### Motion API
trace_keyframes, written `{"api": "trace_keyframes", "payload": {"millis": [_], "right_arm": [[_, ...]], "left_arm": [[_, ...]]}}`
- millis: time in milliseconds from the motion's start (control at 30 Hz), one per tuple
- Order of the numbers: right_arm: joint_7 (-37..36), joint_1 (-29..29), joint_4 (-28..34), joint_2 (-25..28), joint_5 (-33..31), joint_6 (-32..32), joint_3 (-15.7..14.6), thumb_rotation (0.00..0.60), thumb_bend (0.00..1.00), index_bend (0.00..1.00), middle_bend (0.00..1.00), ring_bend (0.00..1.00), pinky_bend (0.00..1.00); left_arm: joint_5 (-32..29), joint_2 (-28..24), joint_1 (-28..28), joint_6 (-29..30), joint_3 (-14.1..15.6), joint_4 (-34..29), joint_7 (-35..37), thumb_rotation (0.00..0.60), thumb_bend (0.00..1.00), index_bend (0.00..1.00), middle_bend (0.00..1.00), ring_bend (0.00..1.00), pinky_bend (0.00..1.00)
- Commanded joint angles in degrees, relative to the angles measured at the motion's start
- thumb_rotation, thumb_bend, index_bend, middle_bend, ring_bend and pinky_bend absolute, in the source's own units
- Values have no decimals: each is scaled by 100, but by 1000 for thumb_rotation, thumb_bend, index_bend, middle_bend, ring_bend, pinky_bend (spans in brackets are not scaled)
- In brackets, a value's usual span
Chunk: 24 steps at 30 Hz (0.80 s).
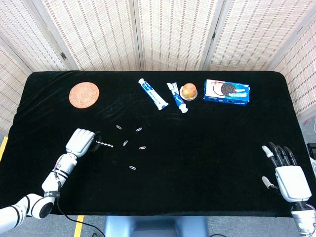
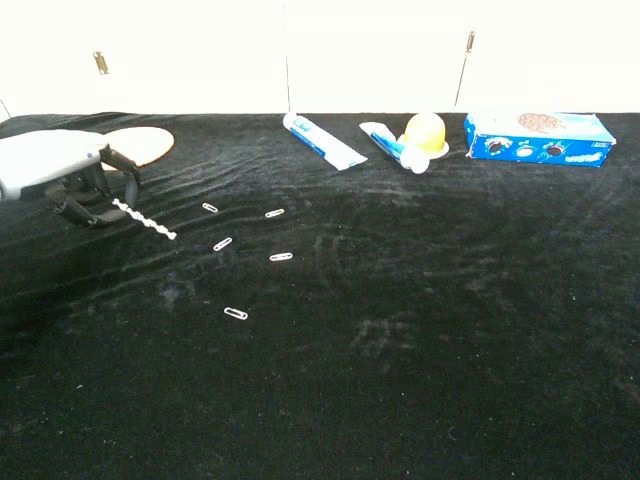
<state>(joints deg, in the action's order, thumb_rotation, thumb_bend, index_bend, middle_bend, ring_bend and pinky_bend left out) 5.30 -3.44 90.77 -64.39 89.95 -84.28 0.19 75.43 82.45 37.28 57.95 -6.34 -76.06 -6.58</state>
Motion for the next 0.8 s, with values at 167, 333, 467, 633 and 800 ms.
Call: {"api": "trace_keyframes", "payload": {"millis": [167,333,467,633,800], "right_arm": [[-129,28,5,65,63,-50,-37,600,280,0,0,0,0],[-298,97,4,135,166,-266,-25,600,279,0,0,0,0],[-330,143,10,151,286,-401,-48,600,280,0,0,0,0],[-336,133,18,164,381,-410,-74,600,279,0,0,0,0],[-365,127,23,190,481,-449,-91,600,280,0,0,0,0]], "left_arm": [[105,-148,-215,394,18,-555,-179,600,535,858,1000,1000,963],[163,-119,-255,428,115,-867,-453,600,538,858,1000,1000,962],[166,-42,-326,489,213,-1029,-729,600,539,858,1000,1000,962],[258,96,-425,637,326,-1146,-1013,600,540,858,1000,1000,962],[337,200,-495,751,386,-1250,-1221,600,540,858,1000,1000,963]]}}
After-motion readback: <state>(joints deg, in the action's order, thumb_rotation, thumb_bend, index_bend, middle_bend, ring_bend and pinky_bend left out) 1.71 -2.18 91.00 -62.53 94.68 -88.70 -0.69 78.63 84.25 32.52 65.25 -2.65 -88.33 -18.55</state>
